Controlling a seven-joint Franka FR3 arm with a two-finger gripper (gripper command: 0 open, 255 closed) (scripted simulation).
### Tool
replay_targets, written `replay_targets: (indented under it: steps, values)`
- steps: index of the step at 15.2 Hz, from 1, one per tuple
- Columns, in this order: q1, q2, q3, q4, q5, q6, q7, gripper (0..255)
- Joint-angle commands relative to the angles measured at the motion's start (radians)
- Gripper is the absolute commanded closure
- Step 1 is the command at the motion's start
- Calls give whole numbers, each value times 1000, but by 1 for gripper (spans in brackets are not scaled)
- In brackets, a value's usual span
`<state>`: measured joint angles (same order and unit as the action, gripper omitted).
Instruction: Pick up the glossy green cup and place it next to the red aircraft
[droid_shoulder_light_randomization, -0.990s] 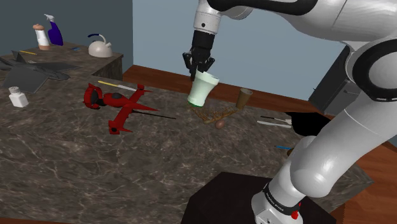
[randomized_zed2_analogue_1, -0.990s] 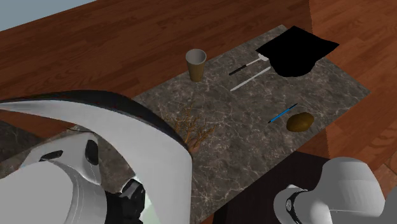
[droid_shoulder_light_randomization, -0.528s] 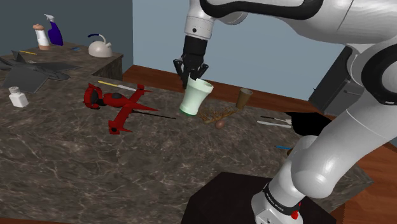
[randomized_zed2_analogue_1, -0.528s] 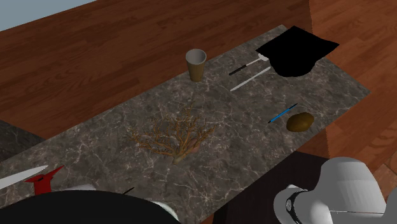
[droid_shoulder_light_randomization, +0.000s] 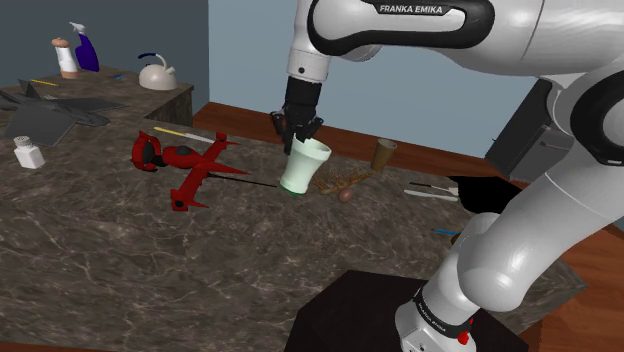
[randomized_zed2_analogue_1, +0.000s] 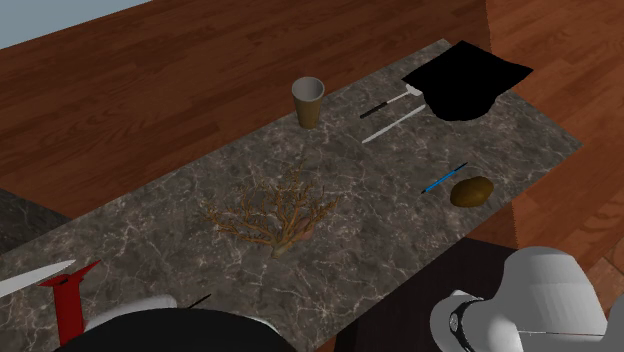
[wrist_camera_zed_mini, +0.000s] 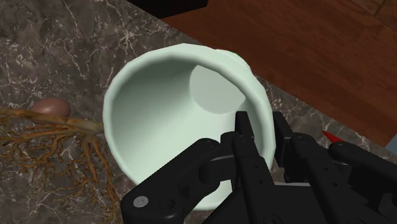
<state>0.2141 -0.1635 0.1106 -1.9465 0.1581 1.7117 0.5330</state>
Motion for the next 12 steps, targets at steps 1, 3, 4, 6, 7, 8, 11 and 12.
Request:
replay_targets:
  steps: [1,3,4,6,7,8,11,12]
  values:
    - [1,1,1,-25,1,27,-3,255]
    - [1,2,2,-51,2,53,-6,255]
    - [1,3,2,-63,2,67,-8,255]
    - [2,6,3,-87,3,93,-11,255]
    - [2,7,3,-99,3,106,-12,255]
    - [2,9,4,-110,4,120,-14,255]
    - [3,16,5,-143,5,159,-18,255]
    - [3,19,5,-154,6,173,-20,255]
